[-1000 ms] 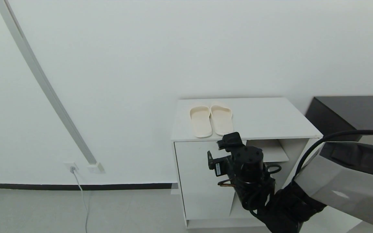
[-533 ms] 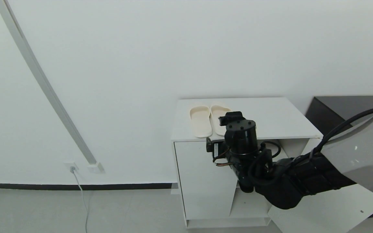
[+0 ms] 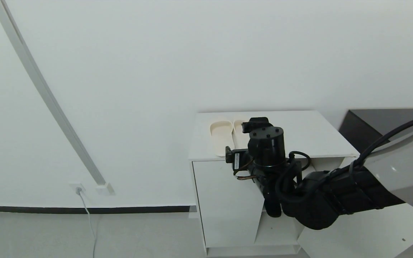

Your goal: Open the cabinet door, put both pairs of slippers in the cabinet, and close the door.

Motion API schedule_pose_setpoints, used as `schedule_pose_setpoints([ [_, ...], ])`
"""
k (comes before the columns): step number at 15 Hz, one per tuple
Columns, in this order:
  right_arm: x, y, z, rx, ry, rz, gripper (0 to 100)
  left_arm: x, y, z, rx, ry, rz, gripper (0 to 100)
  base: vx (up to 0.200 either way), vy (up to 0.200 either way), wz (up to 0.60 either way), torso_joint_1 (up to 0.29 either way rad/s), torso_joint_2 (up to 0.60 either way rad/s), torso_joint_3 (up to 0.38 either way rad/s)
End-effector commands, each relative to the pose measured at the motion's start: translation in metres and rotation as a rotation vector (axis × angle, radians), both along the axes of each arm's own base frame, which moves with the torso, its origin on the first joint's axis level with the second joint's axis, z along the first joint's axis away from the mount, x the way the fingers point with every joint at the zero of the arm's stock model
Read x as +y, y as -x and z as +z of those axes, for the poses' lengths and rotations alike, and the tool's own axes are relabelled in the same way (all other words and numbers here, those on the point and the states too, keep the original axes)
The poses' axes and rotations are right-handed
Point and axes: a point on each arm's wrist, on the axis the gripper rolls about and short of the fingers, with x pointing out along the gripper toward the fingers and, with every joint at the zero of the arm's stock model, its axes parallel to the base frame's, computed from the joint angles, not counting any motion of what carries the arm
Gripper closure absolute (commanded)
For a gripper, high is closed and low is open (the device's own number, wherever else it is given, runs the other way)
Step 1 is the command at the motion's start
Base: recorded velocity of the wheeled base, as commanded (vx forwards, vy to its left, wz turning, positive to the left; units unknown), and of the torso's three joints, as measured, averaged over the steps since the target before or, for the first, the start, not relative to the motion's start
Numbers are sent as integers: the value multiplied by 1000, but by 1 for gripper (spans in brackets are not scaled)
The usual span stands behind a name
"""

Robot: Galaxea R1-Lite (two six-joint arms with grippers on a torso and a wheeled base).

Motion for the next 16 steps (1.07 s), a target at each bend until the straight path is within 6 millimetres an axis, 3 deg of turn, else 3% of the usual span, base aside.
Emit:
schedule_pose_setpoints([
  [1, 1, 0, -3, 5, 6, -2, 0, 0, 0, 0, 0, 0, 1, 100, 200, 0, 0, 2, -7, -2],
  [5, 2, 1, -6, 9, 14, -14, 0, 0, 0, 0, 0, 0, 1, 100, 200, 0, 0, 8, 1, 0],
  [12, 13, -11, -36, 52, 22, 7, 0, 0, 0, 0, 0, 2, 1, 100, 0, 0, 0, 0, 0, 0],
  [16, 17, -43, -37, 26, -12, 19, 0, 0, 0, 0, 0, 3, 1, 100, 0, 0, 0, 0, 0, 0],
])
